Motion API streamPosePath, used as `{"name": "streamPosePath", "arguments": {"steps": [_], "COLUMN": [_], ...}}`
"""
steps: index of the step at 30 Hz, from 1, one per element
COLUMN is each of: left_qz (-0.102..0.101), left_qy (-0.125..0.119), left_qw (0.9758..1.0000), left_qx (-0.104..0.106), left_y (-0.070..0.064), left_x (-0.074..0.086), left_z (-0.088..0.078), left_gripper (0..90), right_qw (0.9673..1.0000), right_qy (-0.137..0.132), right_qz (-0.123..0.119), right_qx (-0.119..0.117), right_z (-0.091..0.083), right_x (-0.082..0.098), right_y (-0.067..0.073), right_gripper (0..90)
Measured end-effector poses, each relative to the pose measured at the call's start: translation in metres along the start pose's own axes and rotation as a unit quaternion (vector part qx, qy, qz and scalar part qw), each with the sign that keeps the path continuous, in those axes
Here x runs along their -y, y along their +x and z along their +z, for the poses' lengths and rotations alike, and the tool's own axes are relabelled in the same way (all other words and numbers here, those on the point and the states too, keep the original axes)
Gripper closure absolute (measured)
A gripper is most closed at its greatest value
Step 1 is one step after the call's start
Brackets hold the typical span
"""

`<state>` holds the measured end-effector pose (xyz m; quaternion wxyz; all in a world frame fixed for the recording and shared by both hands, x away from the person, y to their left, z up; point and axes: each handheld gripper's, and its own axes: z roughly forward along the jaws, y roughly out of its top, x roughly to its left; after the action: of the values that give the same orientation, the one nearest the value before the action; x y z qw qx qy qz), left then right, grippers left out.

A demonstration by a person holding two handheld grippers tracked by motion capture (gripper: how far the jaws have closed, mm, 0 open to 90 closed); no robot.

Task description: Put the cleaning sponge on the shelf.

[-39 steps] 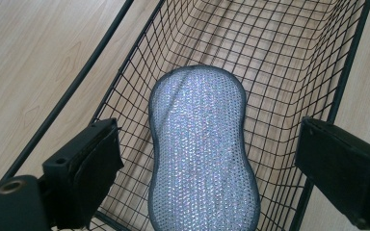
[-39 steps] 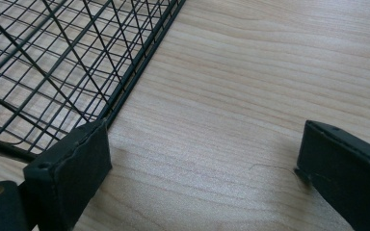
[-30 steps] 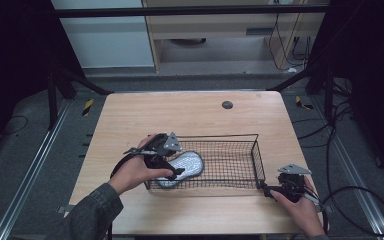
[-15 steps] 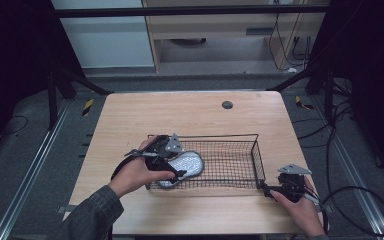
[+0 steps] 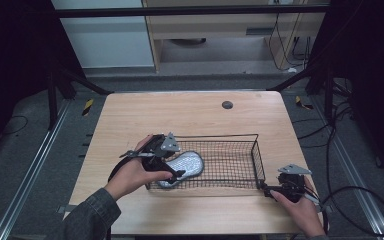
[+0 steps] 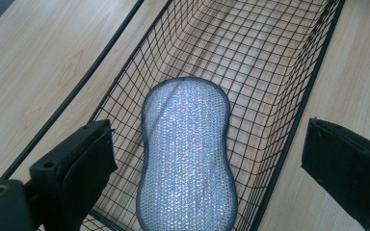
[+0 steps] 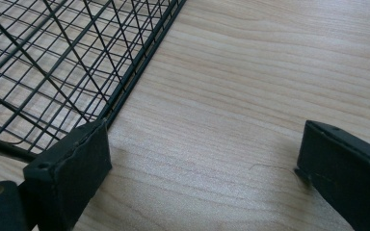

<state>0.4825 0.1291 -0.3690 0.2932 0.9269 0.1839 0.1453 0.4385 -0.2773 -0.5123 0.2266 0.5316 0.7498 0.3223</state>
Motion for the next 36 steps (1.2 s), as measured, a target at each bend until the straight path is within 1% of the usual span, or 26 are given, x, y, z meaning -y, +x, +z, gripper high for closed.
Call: {"name": "streamPosePath", "arguments": {"steps": [2, 4, 8, 9, 10, 12, 15, 18, 19, 20, 24, 25, 26, 28, 30, 34, 35, 36], "left_qz": [-0.005, -0.008, -0.021, -0.021, -0.027, -0.033, -0.038, -0.053, -0.053, -0.059, -0.067, -0.072, -0.072, -0.08, -0.082, -0.097, -0.097, -0.103], "left_qy": [-0.004, -0.006, -0.01, -0.01, -0.013, -0.011, -0.013, -0.018, -0.018, -0.018, -0.02, -0.023, -0.023, -0.024, -0.023, -0.029, -0.029, -0.03], "left_qw": [1.0, 0.9999, 0.9996, 0.9996, 0.9993, 0.999, 0.9987, 0.9975, 0.9975, 0.9969, 0.9962, 0.9954, 0.9954, 0.9945, 0.9943, 0.9919, 0.9919, 0.9909], "left_qx": [-0.004, -0.007, -0.017, -0.017, -0.021, -0.027, -0.032, -0.043, -0.043, -0.048, -0.053, -0.059, -0.059, -0.063, -0.065, -0.076, -0.076, -0.08], "left_y": [0.001, 0.002, 0.006, 0.006, 0.008, 0.01, 0.012, 0.016, 0.016, 0.019, 0.023, 0.025, 0.025, 0.028, 0.028, 0.033, 0.033, 0.035], "left_x": [0.001, 0.002, 0.006, 0.006, 0.008, 0.01, 0.013, 0.02, 0.02, 0.023, 0.029, 0.032, 0.032, 0.038, 0.04, 0.05, 0.05, 0.055], "left_z": [-0.003, -0.004, -0.011, -0.011, -0.014, -0.017, -0.02, -0.026, -0.026, -0.03, -0.034, -0.037, -0.037, -0.04, -0.041, -0.046, -0.046, -0.048], "left_gripper": [4.0, 4.0, 3.4, 3.3, 3.2, 3.1, 3.2, 3.2, 3.2, 3.2, 3.2, 3.1, 3.2, 3.1, 3.2, 3.1, 3.2, 3.2], "right_qw": [1.0, 1.0, 1.0, 1.0, 1.0, 1.0, 1.0, 1.0, 1.0, 1.0, 1.0, 1.0, 1.0, 1.0, 1.0, 1.0, 1.0, 1.0], "right_qy": [-0.002, -0.001, -0.004, -0.004, -0.004, -0.004, -0.004, -0.004, -0.004, -0.004, -0.004, -0.004, -0.004, -0.004, -0.004, -0.004, -0.004, -0.004], "right_qz": [-0.003, 0.0, 0.0, -0.001, -0.001, -0.001, -0.001, -0.001, -0.001, -0.001, -0.001, -0.001, -0.001, -0.001, -0.001, -0.001, -0.001, -0.001], "right_qx": [0.001, -0.001, -0.002, -0.002, -0.002, -0.002, -0.002, -0.002, -0.002, -0.002, -0.002, -0.002, -0.002, -0.002, -0.002, -0.002, -0.002, -0.002], "right_z": [0.0, 0.0, 0.0, 0.0, 0.0, 0.0, 0.0, 0.0, 0.0, 0.0, 0.0, 0.0, 0.0, 0.0, 0.0, 0.0, 0.0, 0.0], "right_x": [0.0, 0.0, 0.001, 0.001, 0.001, 0.001, 0.001, 0.001, 0.001, 0.001, 0.001, 0.001, 0.001, 0.001, 0.001, 0.001, 0.001, 0.001], "right_y": [0.0, 0.0, 0.0, -0.001, -0.001, -0.001, -0.001, -0.001, -0.001, -0.001, -0.001, -0.001, -0.001, -0.001, -0.001, -0.001, -0.001, -0.001], "right_gripper": [4.8, 4.8, 4.5, 4.4, 4.5, 4.4, 4.4, 4.4, 4.4, 4.4, 4.4, 4.4, 4.4, 4.4, 4.4, 4.4, 4.4, 4.4]}}
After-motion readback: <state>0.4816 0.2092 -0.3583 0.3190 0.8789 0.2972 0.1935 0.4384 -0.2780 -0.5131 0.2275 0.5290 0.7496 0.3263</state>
